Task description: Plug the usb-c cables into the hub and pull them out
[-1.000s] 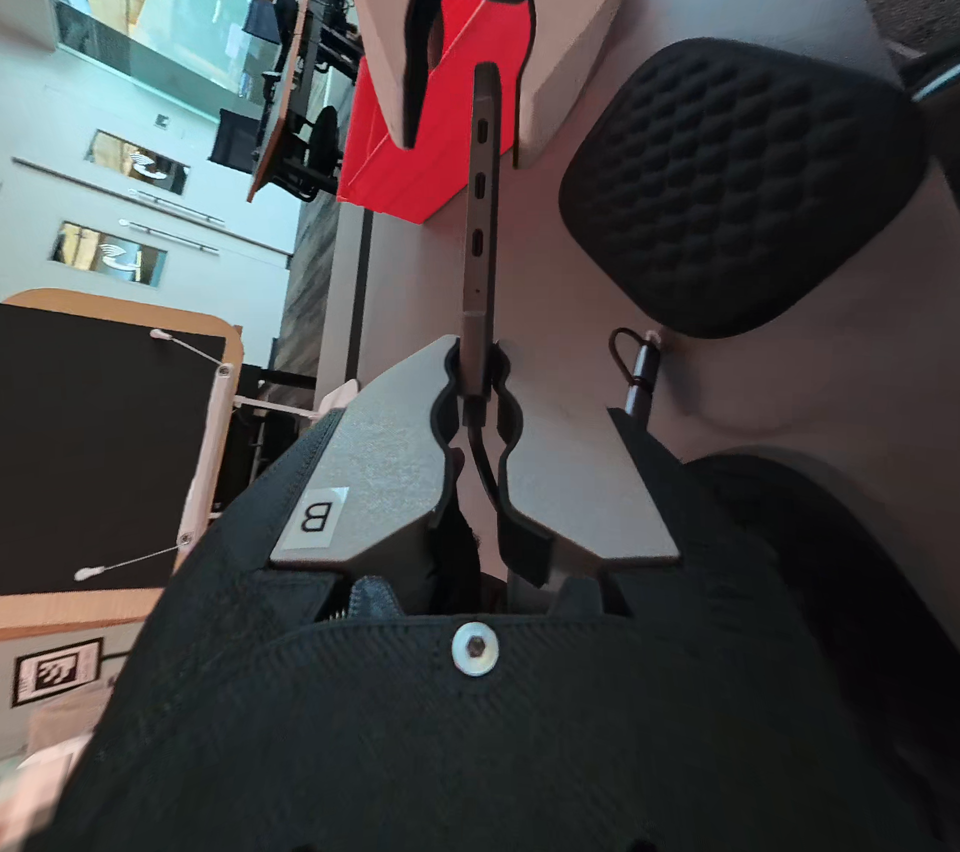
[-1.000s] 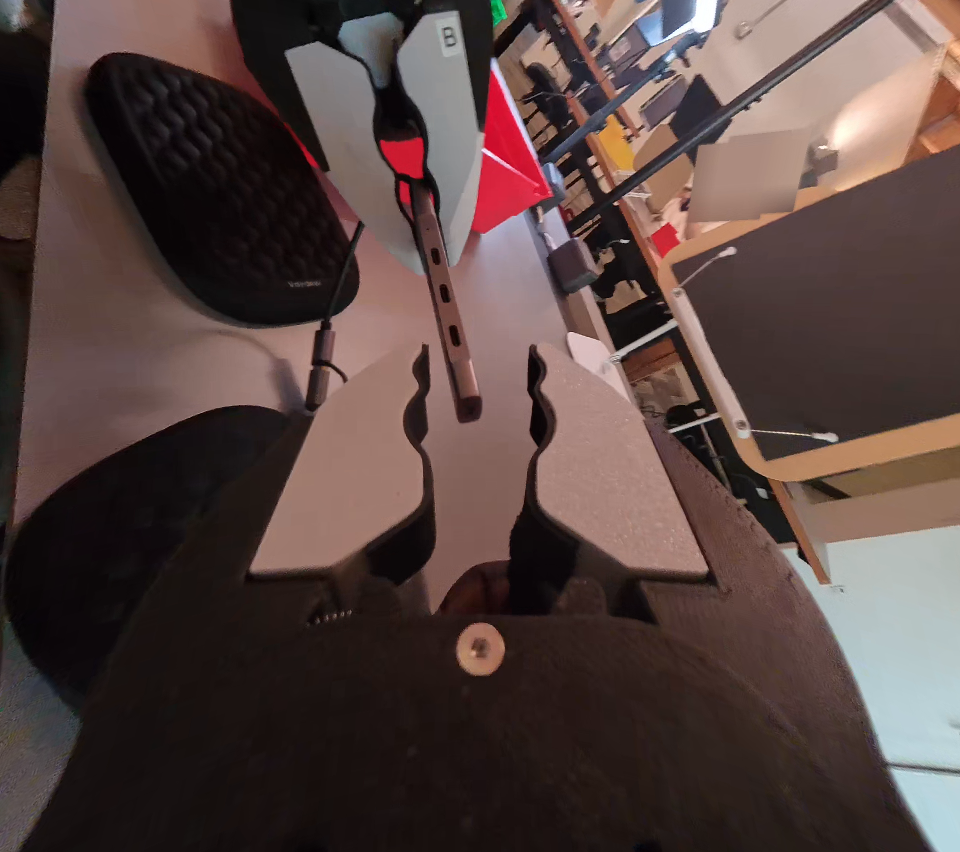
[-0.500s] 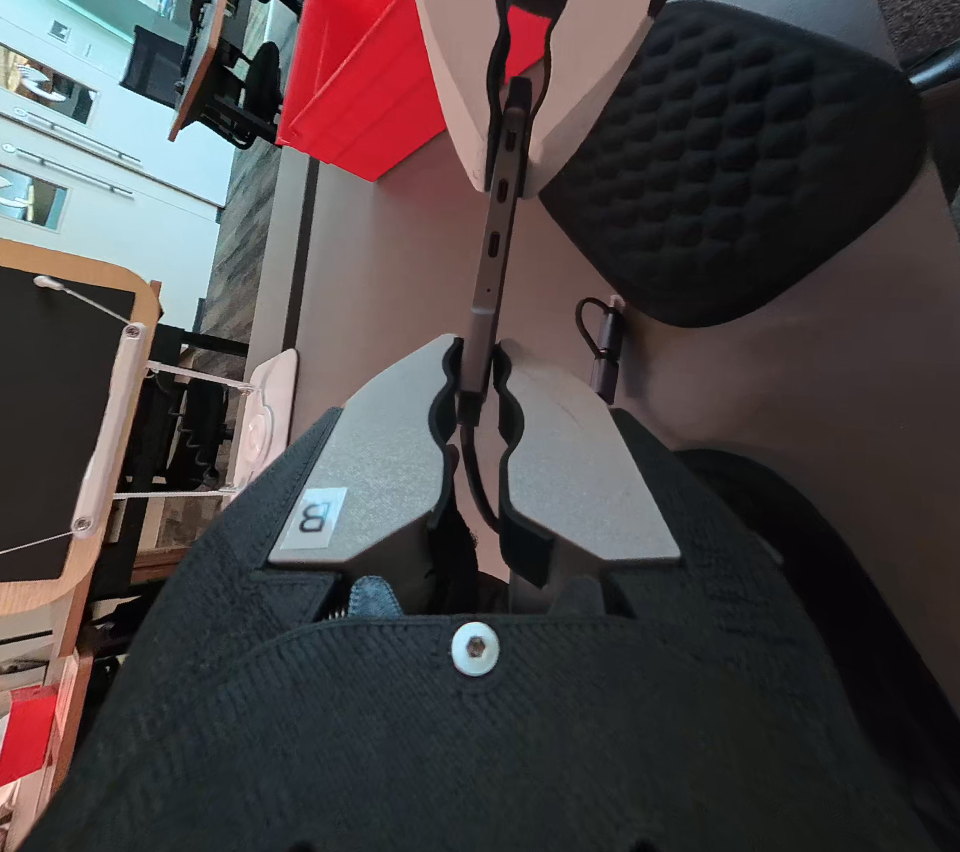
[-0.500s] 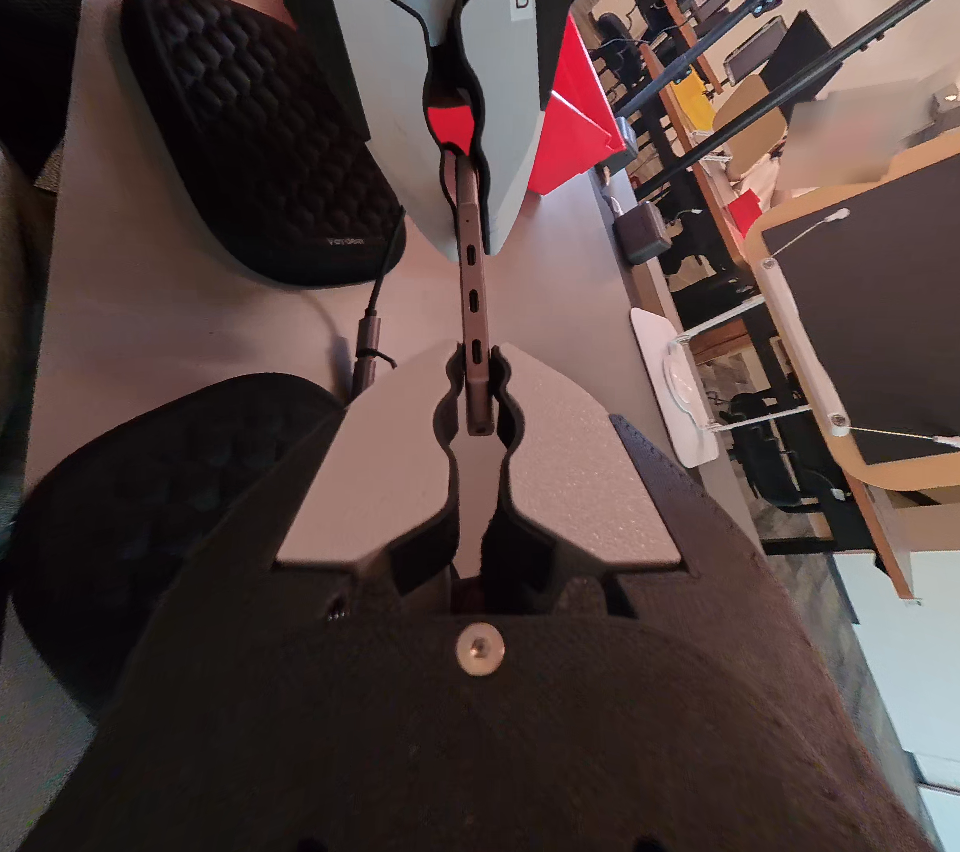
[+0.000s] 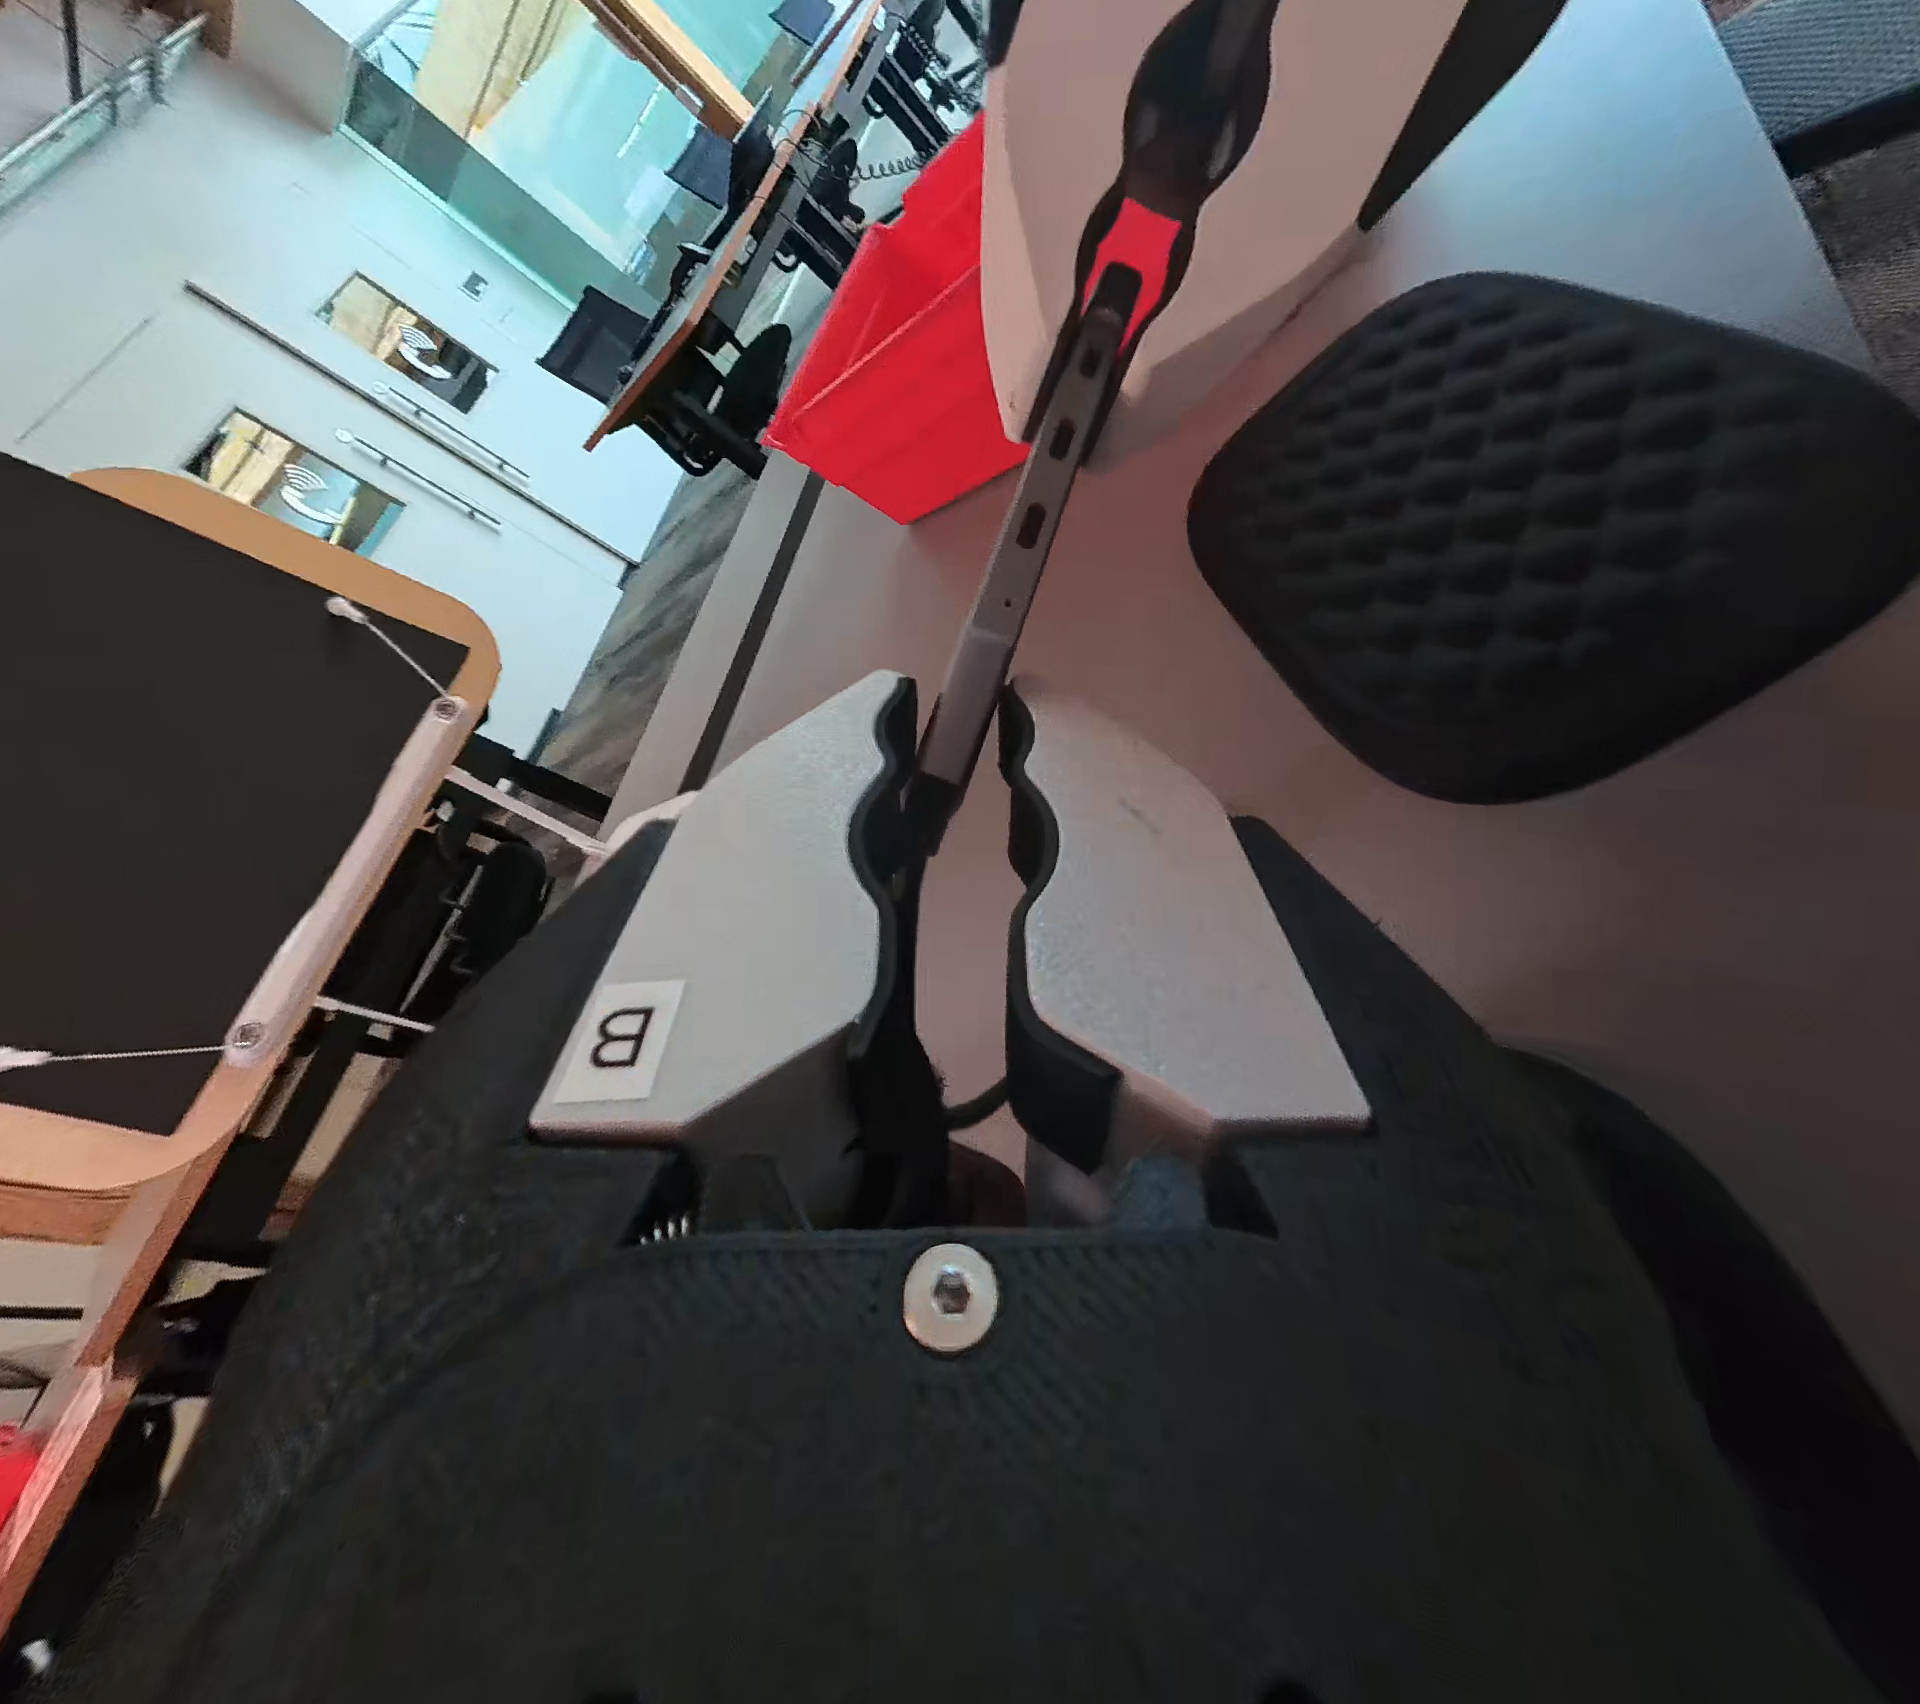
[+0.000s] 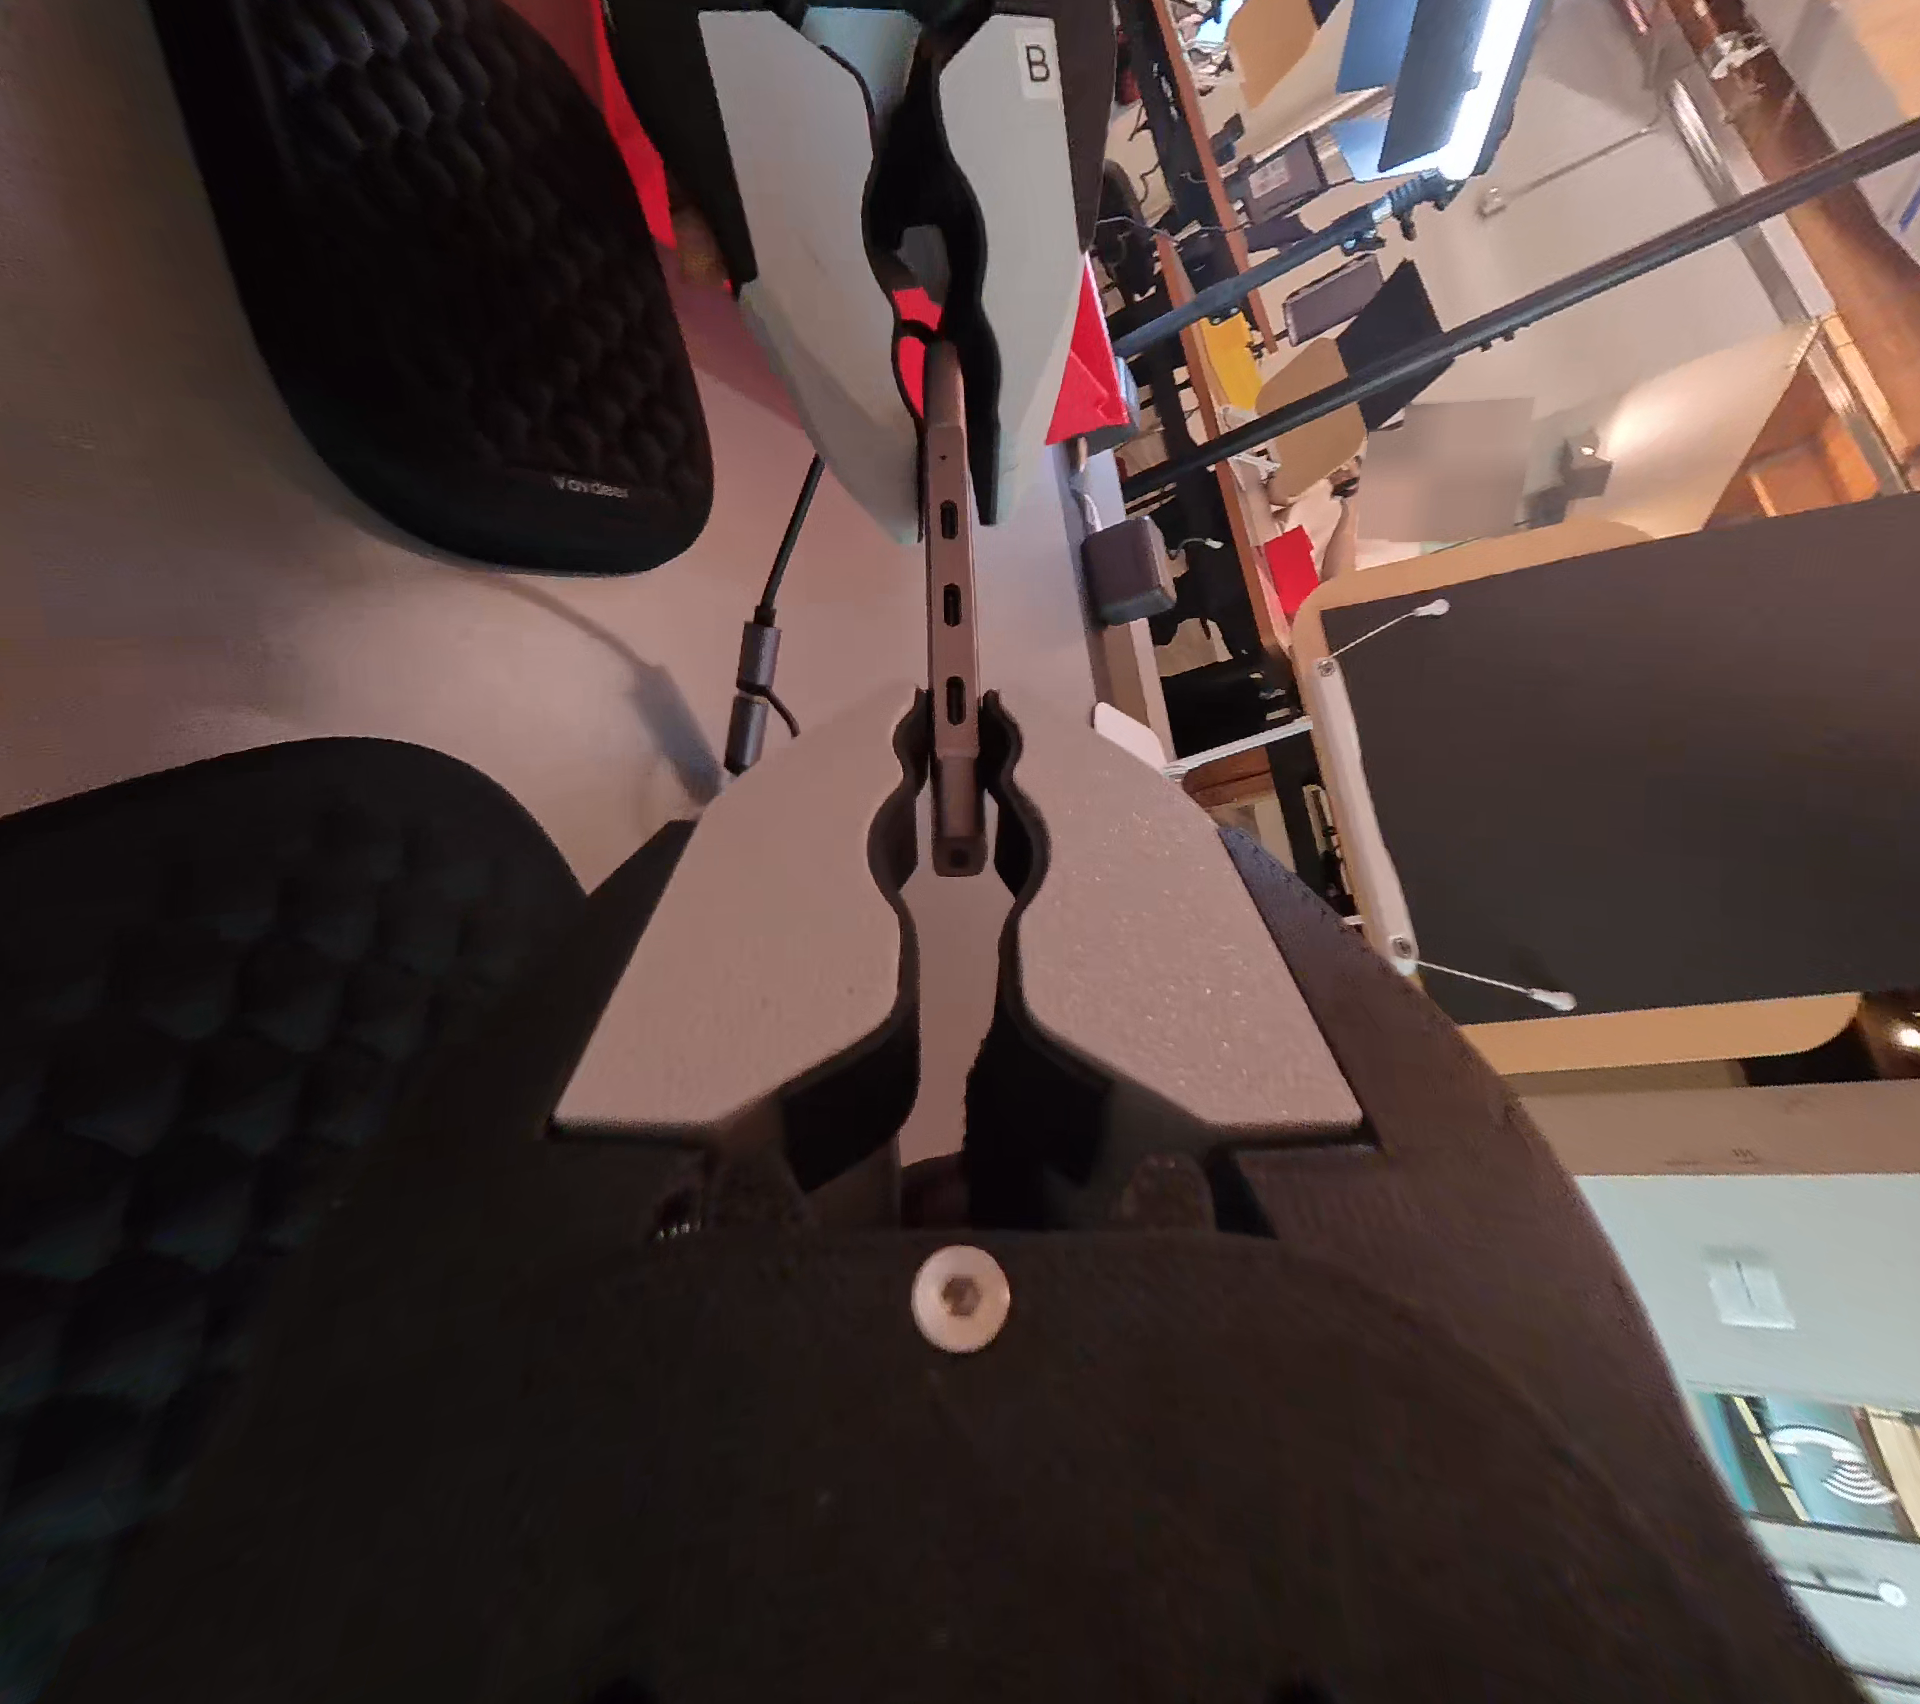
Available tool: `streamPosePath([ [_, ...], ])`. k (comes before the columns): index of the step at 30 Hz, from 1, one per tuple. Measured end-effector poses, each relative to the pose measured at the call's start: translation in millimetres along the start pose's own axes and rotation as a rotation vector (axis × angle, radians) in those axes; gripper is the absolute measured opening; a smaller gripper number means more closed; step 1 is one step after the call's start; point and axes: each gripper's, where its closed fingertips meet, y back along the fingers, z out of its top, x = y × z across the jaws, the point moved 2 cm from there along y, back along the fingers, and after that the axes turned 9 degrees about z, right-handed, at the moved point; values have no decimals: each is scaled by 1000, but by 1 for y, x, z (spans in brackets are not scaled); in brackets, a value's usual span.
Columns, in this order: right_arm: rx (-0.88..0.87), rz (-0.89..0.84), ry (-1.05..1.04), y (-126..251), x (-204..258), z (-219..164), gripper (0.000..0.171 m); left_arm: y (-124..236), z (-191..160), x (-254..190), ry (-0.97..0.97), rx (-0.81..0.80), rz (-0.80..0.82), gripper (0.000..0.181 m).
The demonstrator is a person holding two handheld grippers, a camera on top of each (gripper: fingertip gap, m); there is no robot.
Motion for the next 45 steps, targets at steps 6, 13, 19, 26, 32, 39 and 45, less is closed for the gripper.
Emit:
streamPosePath([
  [6, 16, -7, -77, -5, 7, -8, 16, -1, -8, -15, -101, 21, -17, 10],
  [13, 463, -368, 174, 16, -24, -38, 8, 4, -16, 33, 69, 122, 361, 38],
  [19, 644, -123, 117, 8, 28, -66, 8, 78, -45, 66, 292, 303, 523, 40],
  [26, 534, 184, -293, 1, 80, -69, 17, 204, -147, 87, 212, 877, 424, 31],
  [32, 179, 257, -572, 13, 64, -30, 67, 238, -185, 99, 139, 1068, 287, 23],
  [39, 30, 87, -591, 31, 34, -20, 71, 199, -184, 105, 208, 943, 191, 24],
  [45, 40, 55, -552, 31, 32, -19, 69, 172, -205, 89, 106, 999, -51, 24],
])
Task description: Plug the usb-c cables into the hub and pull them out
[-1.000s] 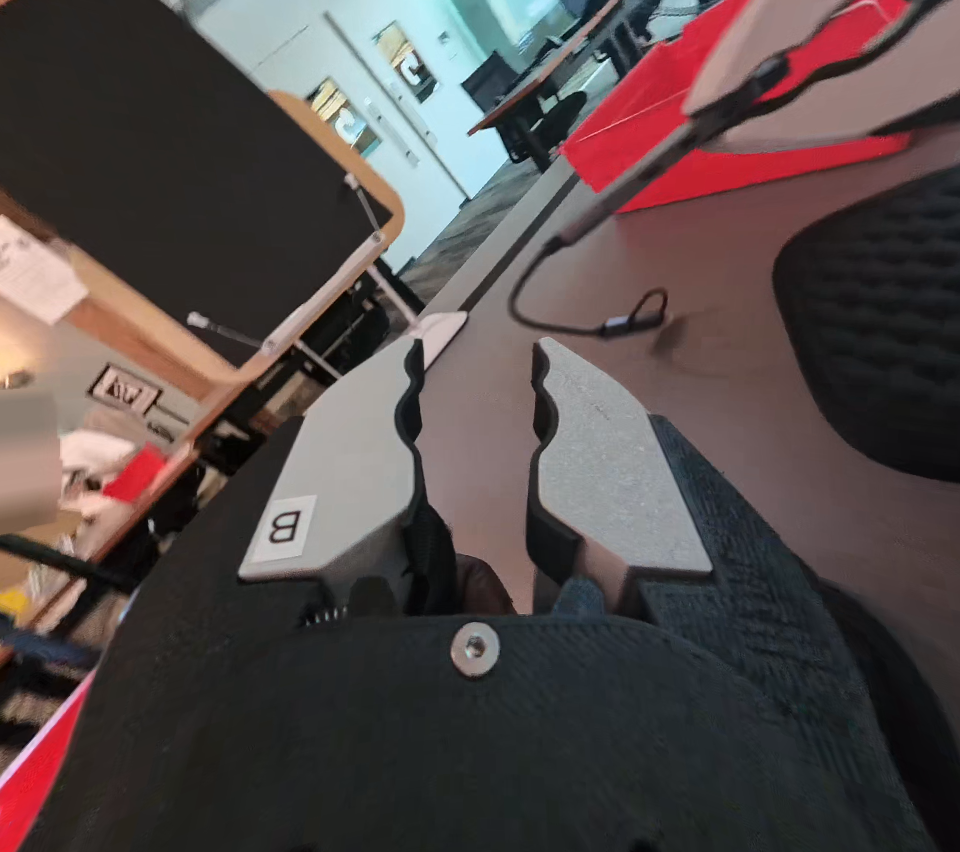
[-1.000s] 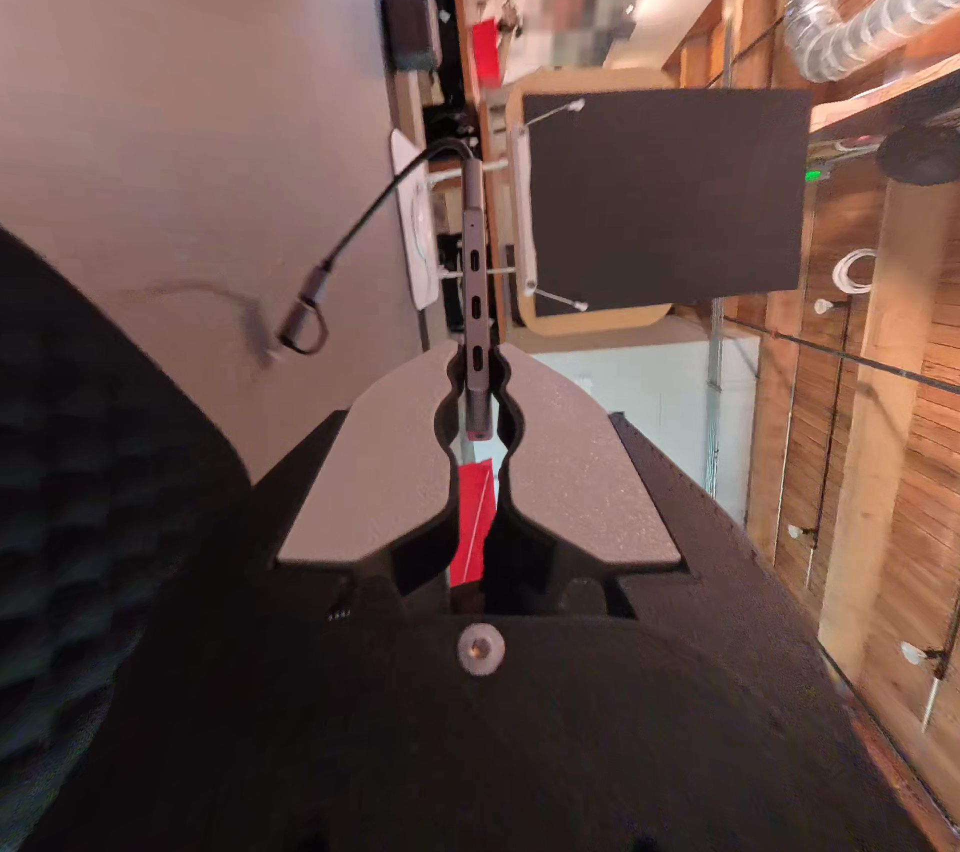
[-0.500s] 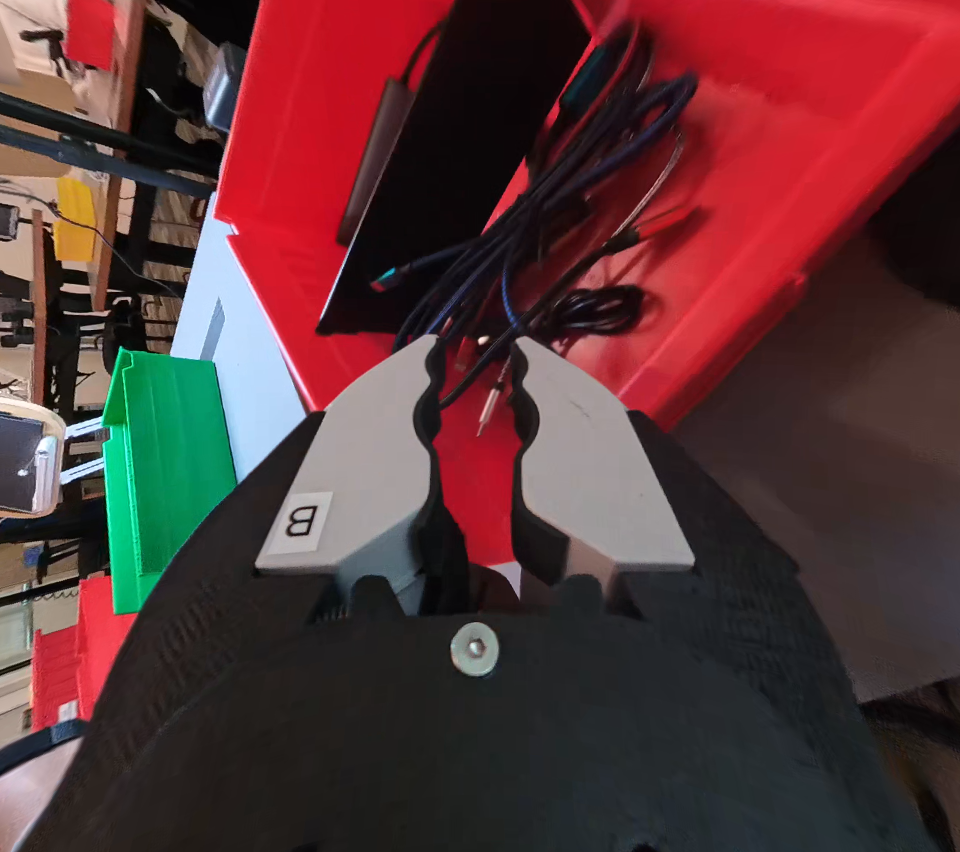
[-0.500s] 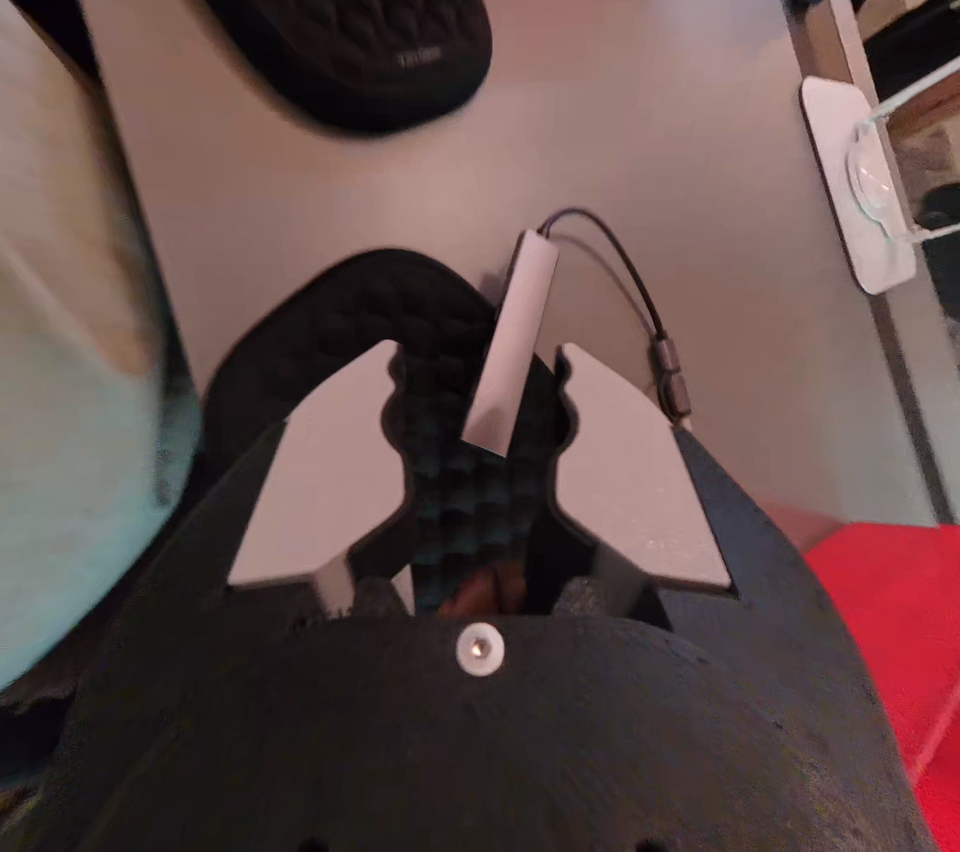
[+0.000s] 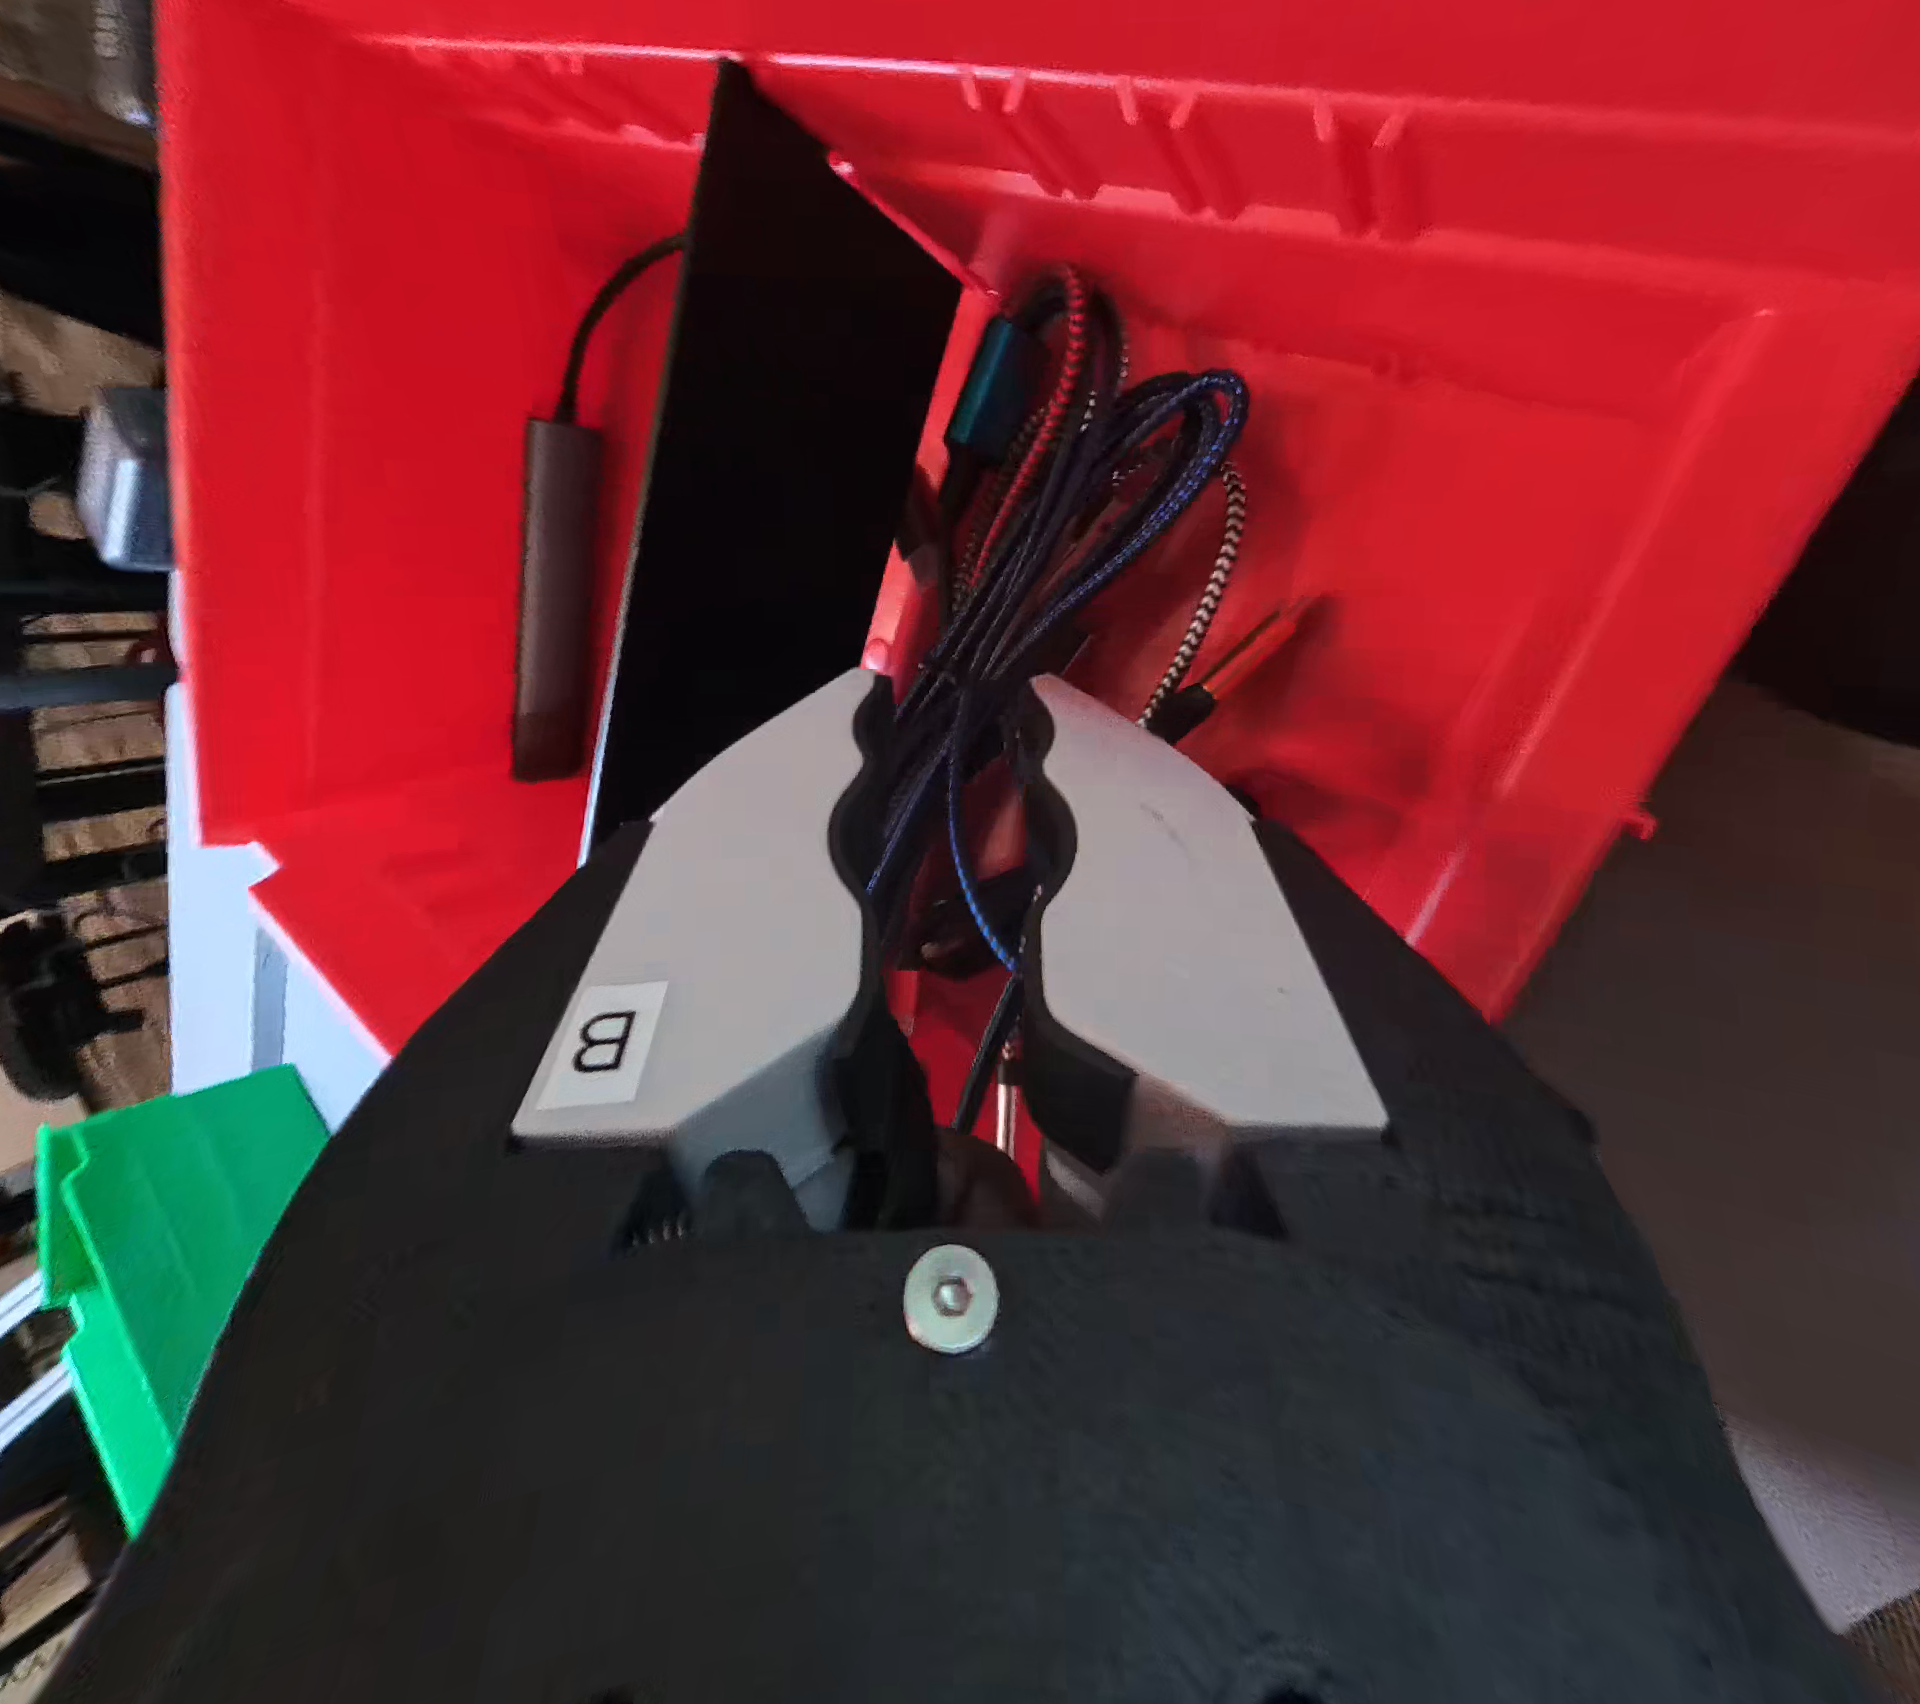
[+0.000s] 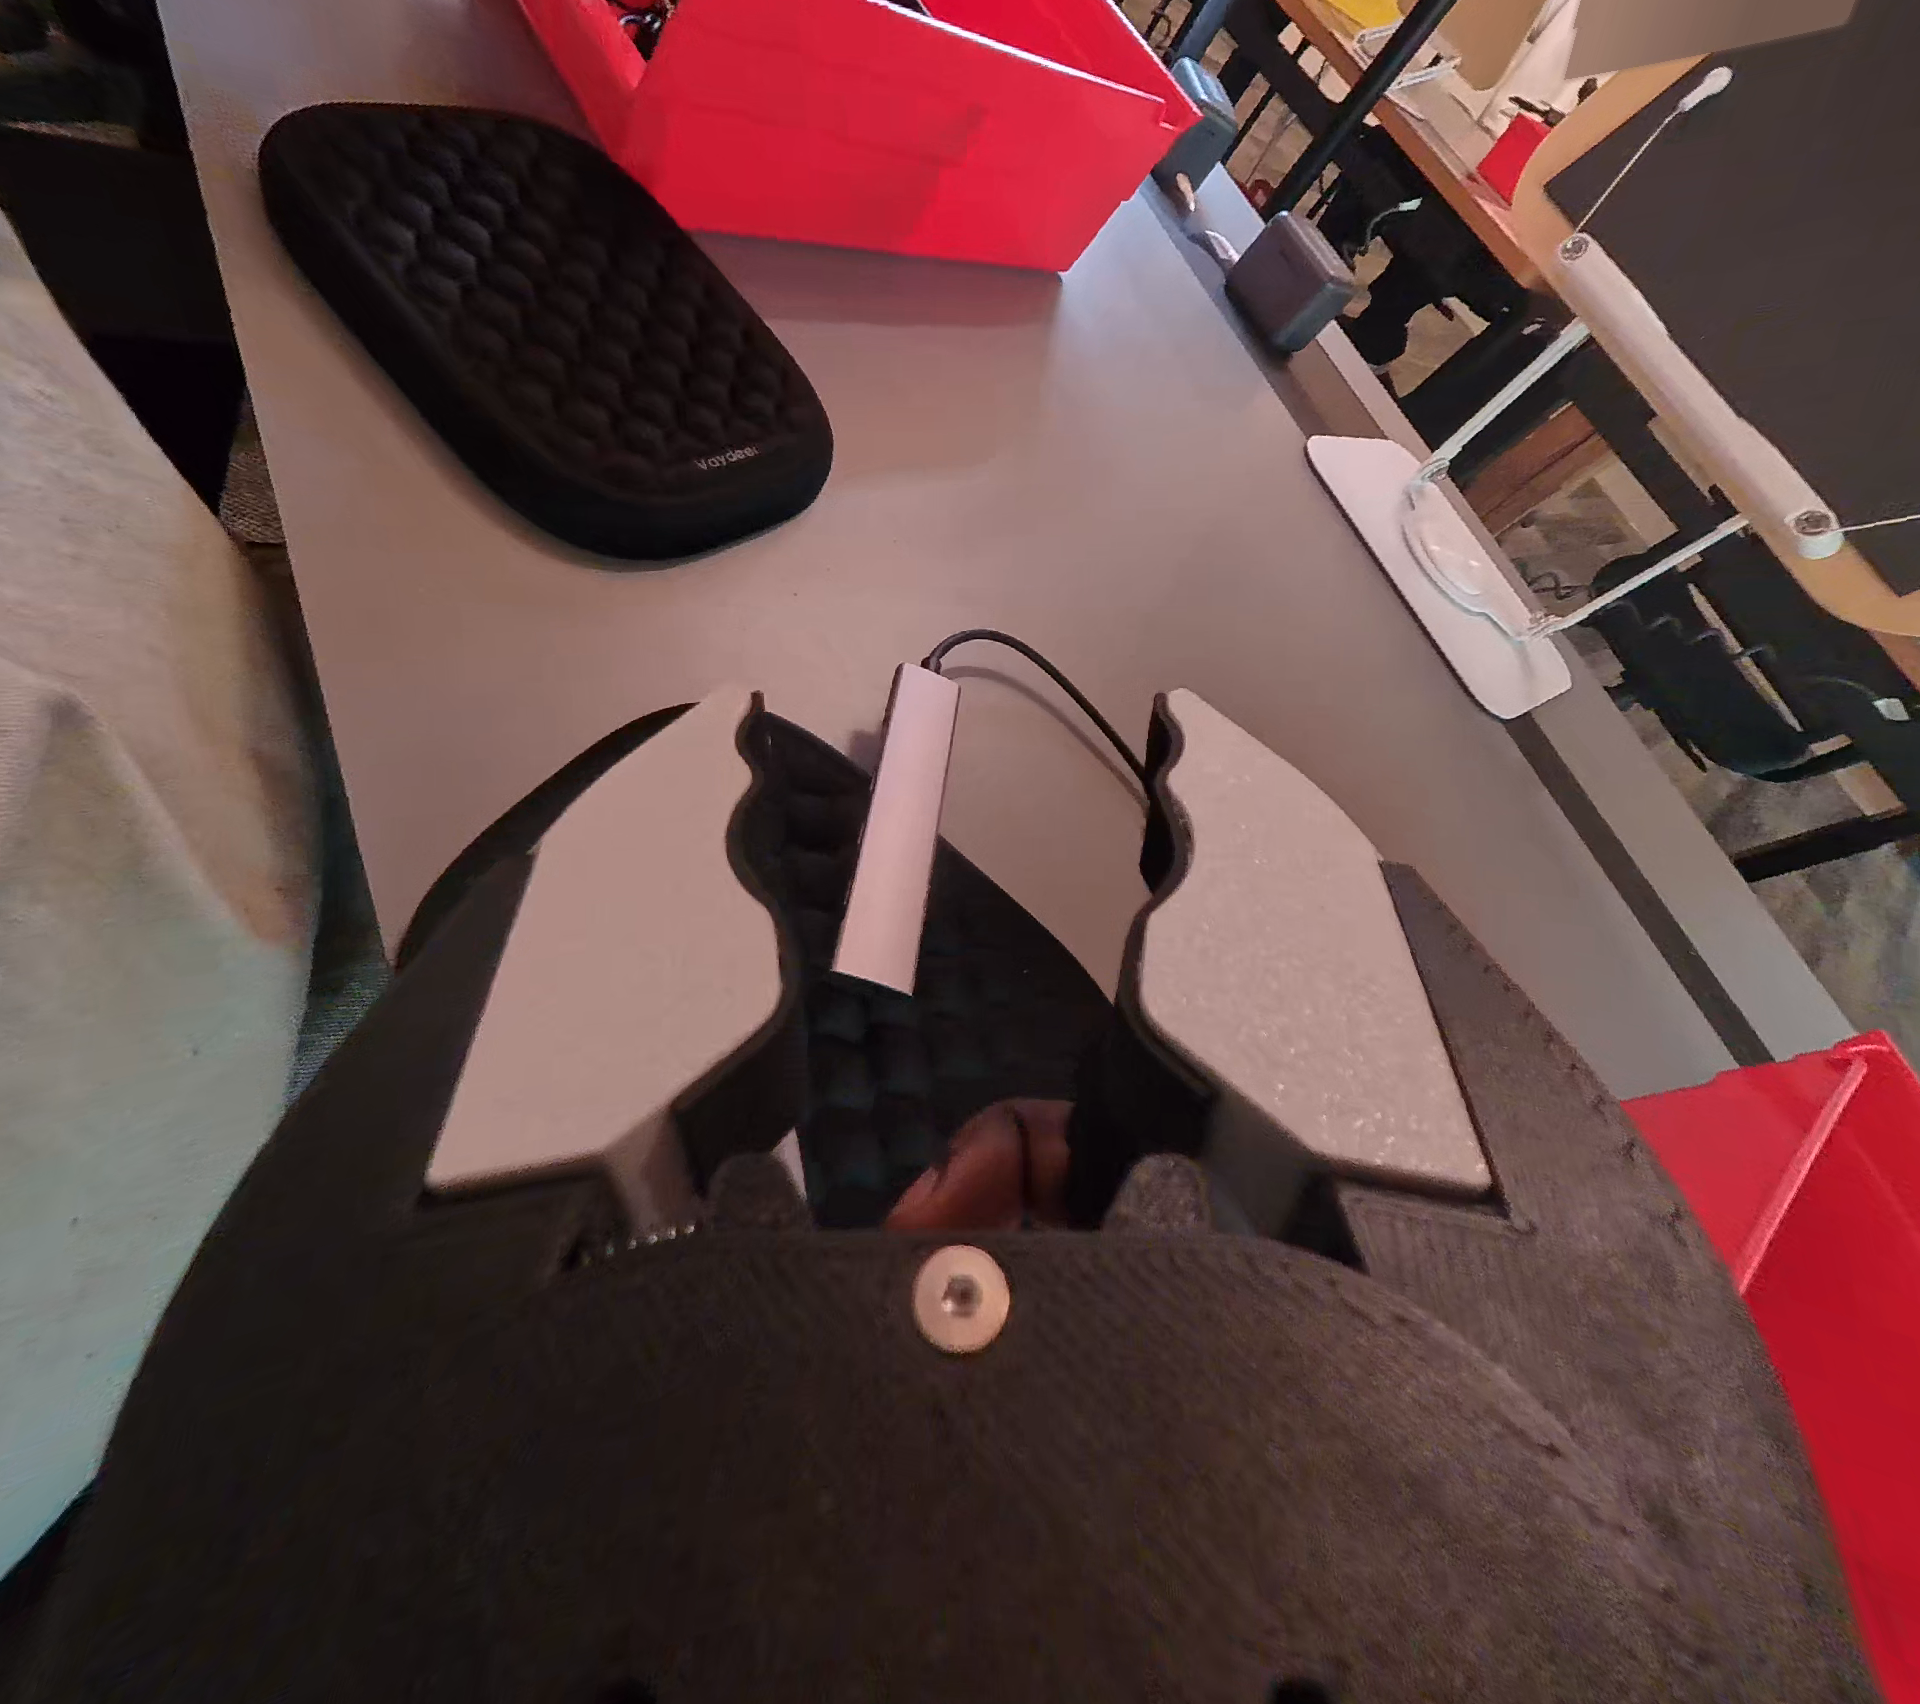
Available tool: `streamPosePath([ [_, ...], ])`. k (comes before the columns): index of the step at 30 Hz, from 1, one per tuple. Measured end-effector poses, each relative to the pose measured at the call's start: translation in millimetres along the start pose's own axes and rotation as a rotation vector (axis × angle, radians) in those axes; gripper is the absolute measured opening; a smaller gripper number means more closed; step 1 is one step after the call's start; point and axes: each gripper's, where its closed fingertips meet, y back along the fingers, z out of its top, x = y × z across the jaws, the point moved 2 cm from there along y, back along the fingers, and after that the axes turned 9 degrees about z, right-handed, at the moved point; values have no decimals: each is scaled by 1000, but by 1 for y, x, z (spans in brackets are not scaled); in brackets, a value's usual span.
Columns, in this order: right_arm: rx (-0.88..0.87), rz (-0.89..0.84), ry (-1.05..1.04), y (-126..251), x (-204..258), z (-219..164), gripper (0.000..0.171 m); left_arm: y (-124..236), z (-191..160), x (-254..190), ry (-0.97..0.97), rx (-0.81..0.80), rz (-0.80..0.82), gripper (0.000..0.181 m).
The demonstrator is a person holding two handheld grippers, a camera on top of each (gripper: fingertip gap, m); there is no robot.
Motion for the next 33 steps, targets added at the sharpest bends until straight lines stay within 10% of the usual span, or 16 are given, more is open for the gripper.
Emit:
streamPosePath([
  [8, -14, -83, 32, 4, -10, 0, 61, -29, -5, -8, -100, 79, -68, 21],
  [21, -62, -126, 52, 5, -10, 8, 52, 61, 8, 66, 442, -289, 170, 9],
  [33, -453, -26, -158, -27, 14, 72, 47, 162, 84, 84, 1207, -1294, 198, 9],
])
